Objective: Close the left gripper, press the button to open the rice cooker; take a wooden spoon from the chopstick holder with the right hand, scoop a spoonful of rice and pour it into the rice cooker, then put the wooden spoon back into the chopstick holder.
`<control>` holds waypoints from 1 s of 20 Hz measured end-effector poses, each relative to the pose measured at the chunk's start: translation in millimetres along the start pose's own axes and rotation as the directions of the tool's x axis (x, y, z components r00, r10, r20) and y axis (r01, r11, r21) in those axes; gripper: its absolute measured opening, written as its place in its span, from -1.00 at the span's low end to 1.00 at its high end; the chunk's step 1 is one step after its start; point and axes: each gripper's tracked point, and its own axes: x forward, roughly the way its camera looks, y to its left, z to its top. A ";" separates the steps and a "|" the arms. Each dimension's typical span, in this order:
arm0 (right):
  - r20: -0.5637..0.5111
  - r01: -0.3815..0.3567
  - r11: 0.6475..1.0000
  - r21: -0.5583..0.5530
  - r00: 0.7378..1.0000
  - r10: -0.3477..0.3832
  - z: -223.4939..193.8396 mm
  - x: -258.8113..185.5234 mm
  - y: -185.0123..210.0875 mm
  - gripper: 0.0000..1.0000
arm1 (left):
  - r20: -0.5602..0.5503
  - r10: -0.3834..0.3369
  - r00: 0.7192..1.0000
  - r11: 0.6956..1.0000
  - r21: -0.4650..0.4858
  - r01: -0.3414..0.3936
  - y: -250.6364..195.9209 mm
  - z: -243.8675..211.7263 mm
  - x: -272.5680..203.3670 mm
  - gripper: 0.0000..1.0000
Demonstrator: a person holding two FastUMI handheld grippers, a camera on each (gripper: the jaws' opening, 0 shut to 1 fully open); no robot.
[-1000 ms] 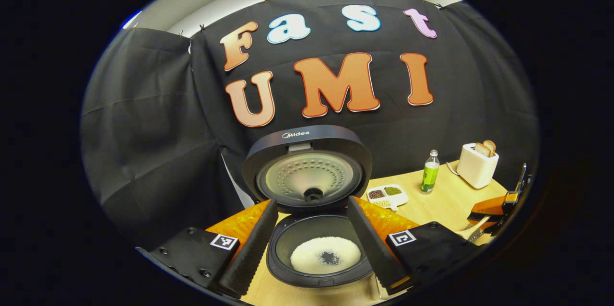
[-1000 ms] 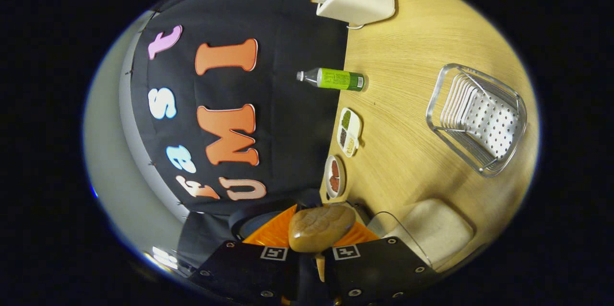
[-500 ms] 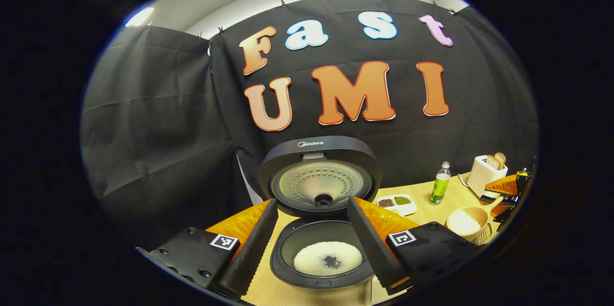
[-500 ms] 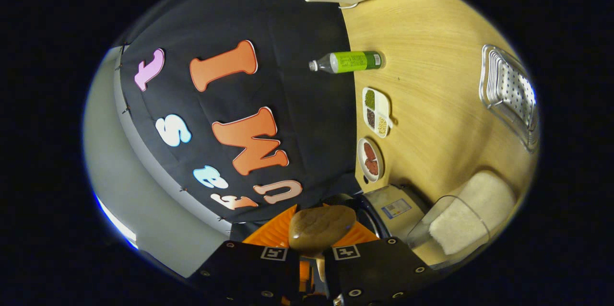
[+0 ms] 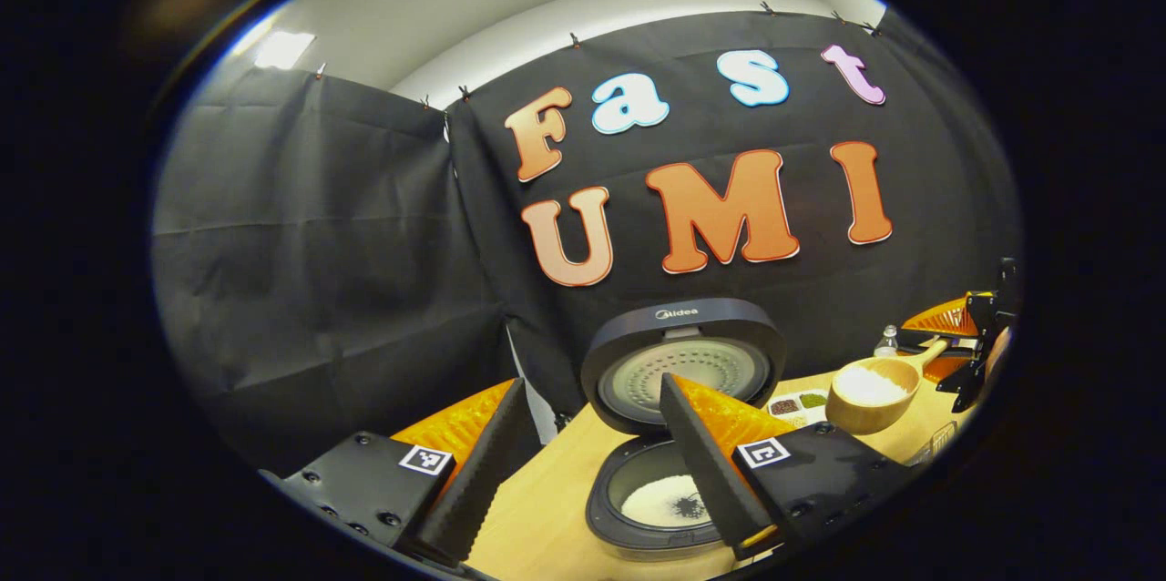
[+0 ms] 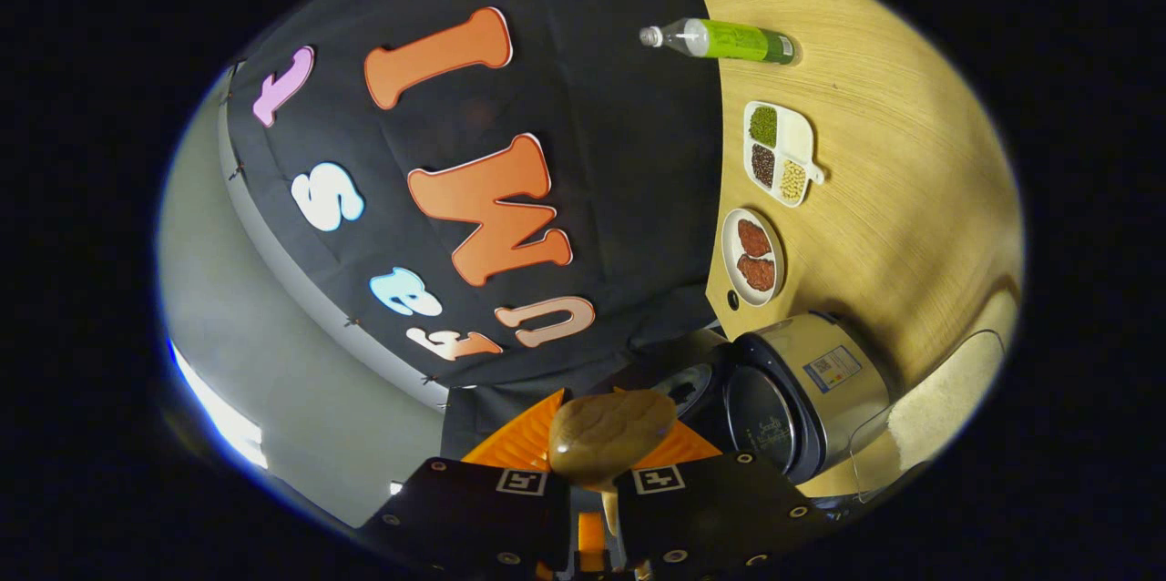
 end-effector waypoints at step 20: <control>0.047 0.181 0.952 -0.247 0.983 -0.175 -32.8 100.0 -41.1 -0.60 | -0.049 0.156 0.987 0.987 0.040 -0.154 66.1 -40.0 -36.1 0.79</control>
